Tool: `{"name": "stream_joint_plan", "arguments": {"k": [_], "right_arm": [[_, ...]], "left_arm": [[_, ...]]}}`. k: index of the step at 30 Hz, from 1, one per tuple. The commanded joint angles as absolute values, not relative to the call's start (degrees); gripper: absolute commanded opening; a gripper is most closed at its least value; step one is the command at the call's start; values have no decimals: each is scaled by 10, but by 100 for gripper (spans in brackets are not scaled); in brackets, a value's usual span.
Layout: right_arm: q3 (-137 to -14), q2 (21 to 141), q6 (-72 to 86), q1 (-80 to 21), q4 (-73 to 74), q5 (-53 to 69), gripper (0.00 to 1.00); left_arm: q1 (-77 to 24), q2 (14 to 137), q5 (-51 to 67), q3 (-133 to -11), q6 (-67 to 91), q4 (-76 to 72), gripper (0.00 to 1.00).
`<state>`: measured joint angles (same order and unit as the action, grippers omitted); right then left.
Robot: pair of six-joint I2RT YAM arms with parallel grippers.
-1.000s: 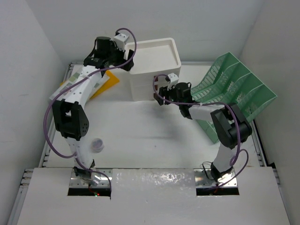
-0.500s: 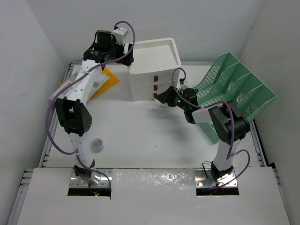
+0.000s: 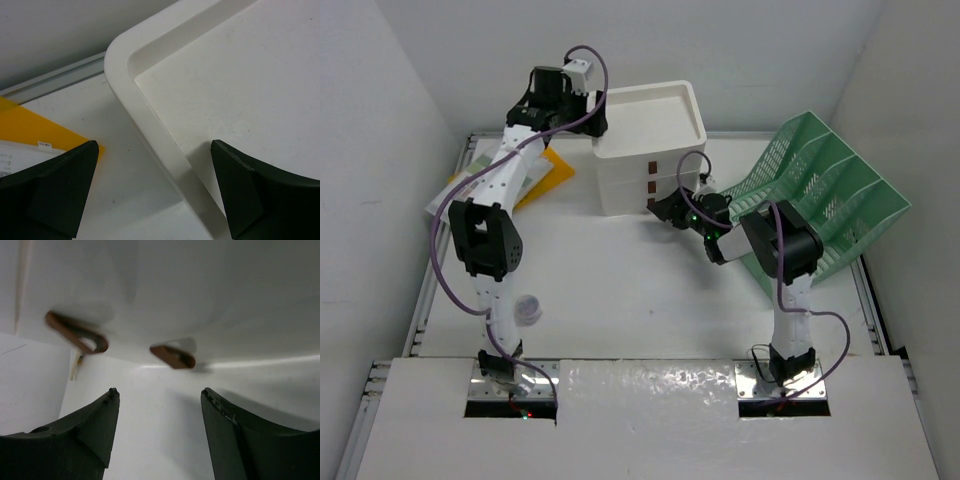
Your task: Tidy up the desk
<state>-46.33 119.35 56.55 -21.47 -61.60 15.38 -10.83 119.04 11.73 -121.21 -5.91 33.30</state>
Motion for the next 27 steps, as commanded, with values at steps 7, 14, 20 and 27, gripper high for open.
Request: {"name": "stream_joint_plan", "arguments": {"k": [7,14,20,27], "right_arm": [[-580,1279,540,-217,-684,132,64],[-589,1286,523,-218,-711,98,58],[-577,1275,494,-222,-765,81,31],[-603,1284,498,-229,-798,103,29]], "left_arm": [[-94,1186,120,-1143,-52,264,93],[-94,1193,120,-1145,-53,261,93],[-94,1194,117,-1153,-60,265,91],[-94,1197,114,-1159,-65,266,91]]}}
